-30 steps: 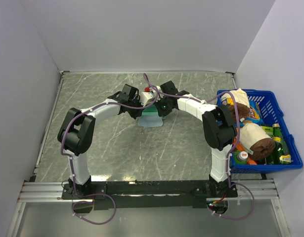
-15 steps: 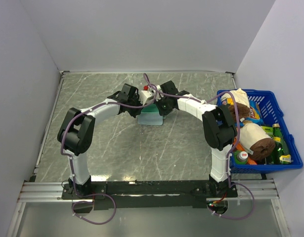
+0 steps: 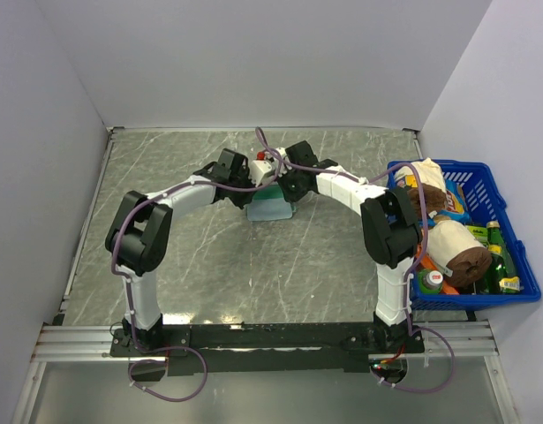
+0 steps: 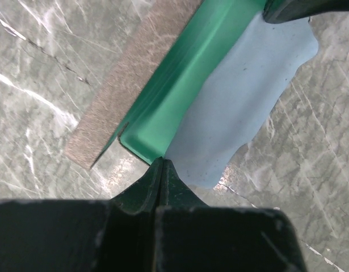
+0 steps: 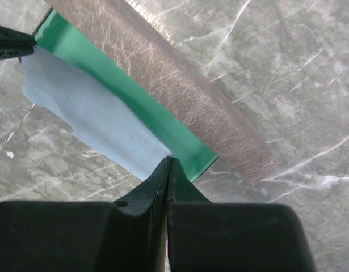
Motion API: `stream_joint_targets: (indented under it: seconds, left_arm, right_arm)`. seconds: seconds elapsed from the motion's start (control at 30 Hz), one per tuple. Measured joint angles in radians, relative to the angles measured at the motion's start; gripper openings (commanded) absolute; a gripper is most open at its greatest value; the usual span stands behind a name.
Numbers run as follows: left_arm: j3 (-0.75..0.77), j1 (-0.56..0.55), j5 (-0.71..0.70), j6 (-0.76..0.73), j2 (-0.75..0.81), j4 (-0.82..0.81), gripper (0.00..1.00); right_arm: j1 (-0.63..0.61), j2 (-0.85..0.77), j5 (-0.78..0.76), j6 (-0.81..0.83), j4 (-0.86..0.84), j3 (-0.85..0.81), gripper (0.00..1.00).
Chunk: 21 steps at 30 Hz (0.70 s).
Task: Organize the sunglasses
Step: Place the folded cleaning cloth at the center of the board.
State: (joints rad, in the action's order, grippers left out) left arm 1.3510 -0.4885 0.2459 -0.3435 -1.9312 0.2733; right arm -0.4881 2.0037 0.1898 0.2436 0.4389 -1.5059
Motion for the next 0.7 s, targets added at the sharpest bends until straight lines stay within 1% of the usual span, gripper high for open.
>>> stream_joint_targets:
  seconds: [0.3,0.7]
  left_arm:
    - [0.04,0.002,-0.01,0.002,-0.031,0.0,0.01]
    - [0.056,0.002,-0.027,0.001,-0.045,-0.007,0.01]
  right_arm:
    - [0.003,0.032,-0.017,-0.003,0.001,-0.035,0.0]
    - [0.002,0.06,-0.037,-0.004,0.008,-0.053,0.0]
